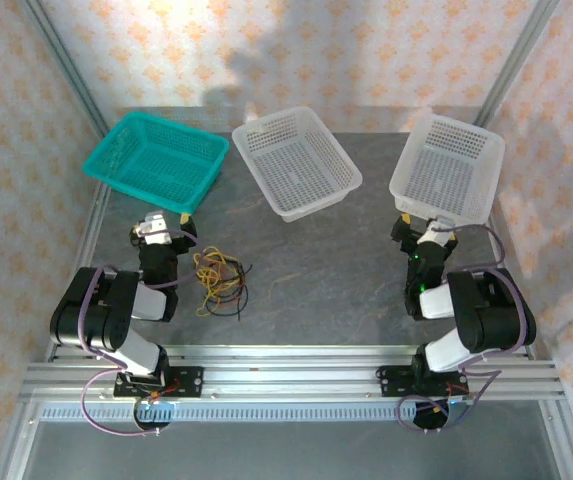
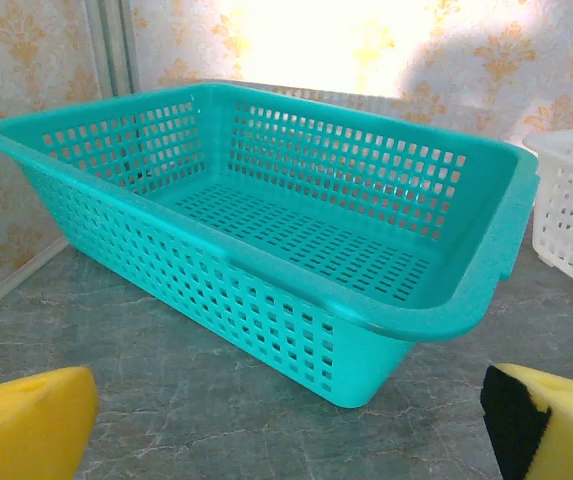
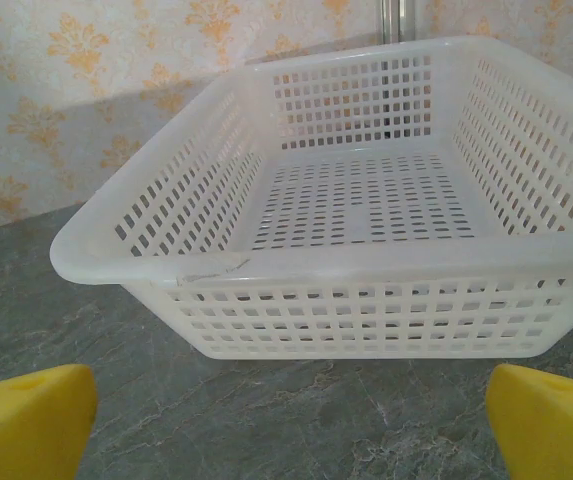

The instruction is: Untangle the cables

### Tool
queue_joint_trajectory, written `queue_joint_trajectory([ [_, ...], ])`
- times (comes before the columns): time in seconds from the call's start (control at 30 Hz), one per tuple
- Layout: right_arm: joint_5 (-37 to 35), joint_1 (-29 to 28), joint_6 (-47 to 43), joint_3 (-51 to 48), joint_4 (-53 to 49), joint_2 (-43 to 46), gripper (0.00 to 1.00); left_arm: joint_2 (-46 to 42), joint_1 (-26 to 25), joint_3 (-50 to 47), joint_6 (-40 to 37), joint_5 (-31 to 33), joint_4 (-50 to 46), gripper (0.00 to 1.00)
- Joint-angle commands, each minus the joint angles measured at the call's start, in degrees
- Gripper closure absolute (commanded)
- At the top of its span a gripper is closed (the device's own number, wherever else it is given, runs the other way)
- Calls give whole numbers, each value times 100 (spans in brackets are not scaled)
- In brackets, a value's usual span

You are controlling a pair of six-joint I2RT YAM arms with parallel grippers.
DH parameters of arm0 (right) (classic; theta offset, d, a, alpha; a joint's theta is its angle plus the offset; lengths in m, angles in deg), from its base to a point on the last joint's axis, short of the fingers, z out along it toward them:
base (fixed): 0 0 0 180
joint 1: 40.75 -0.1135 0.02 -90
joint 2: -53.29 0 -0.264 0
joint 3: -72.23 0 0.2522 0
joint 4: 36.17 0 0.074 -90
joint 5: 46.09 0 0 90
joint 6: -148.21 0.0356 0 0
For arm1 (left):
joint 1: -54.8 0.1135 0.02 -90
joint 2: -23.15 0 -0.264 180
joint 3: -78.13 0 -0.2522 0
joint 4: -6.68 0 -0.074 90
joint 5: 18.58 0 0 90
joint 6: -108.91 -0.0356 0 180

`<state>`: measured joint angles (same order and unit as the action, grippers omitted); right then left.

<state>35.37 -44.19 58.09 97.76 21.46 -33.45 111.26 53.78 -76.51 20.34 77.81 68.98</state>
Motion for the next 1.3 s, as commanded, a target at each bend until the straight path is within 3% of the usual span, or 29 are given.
queue_joint_trajectory([
  [0.0,-25,-16,-36,71,57,-11,0,-12,24,53,-58,-62,6,0],
  [1.1,-25,-16,-47,56,74,-2,0,-23,-1,-1,-149,-206,87,0],
  [1.27,-17,-90,-140,-19,-70,384,0,-442,-247,-521,-267,257,807,0],
])
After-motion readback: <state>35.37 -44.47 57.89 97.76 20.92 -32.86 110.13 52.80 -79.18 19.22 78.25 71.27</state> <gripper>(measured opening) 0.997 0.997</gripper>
